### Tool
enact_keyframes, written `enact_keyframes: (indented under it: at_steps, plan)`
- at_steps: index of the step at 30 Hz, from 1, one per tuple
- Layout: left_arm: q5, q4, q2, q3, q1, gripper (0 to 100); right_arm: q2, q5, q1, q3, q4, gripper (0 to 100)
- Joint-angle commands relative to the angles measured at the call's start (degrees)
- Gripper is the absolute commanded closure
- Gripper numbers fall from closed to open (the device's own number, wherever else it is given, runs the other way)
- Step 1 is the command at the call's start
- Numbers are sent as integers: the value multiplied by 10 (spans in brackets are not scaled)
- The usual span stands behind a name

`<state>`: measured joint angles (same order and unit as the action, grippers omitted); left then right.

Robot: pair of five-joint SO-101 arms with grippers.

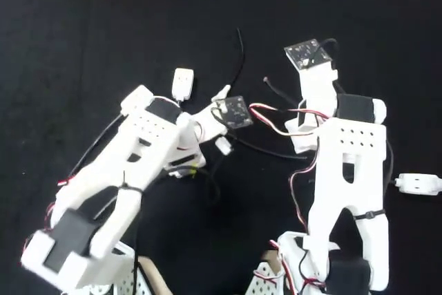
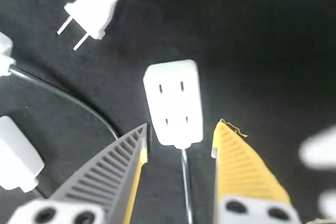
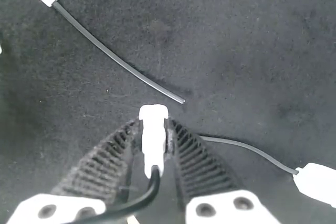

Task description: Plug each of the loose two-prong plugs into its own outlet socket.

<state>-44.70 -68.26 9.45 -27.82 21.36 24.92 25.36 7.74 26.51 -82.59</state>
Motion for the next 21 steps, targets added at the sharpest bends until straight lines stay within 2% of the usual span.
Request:
enact_keyframes:
  at_steps: [1, 4, 7, 16, 21]
  plan:
    - [15, -28, 119, 25, -10, 795, 7, 4, 1, -29, 0, 986]
    - [19, -47, 217, 2, -47, 795, 7, 0, -25, -30, -4, 986]
    - [48, -42, 329, -58, -120, 795, 7, -18, -78, -29, -9, 986]
    - [123, 62, 654, -374, -331, 795, 0, -96, -330, -37, -24, 986]
    - [188, 81, 822, -509, -389, 795, -73, -144, -396, -106, -40, 987]
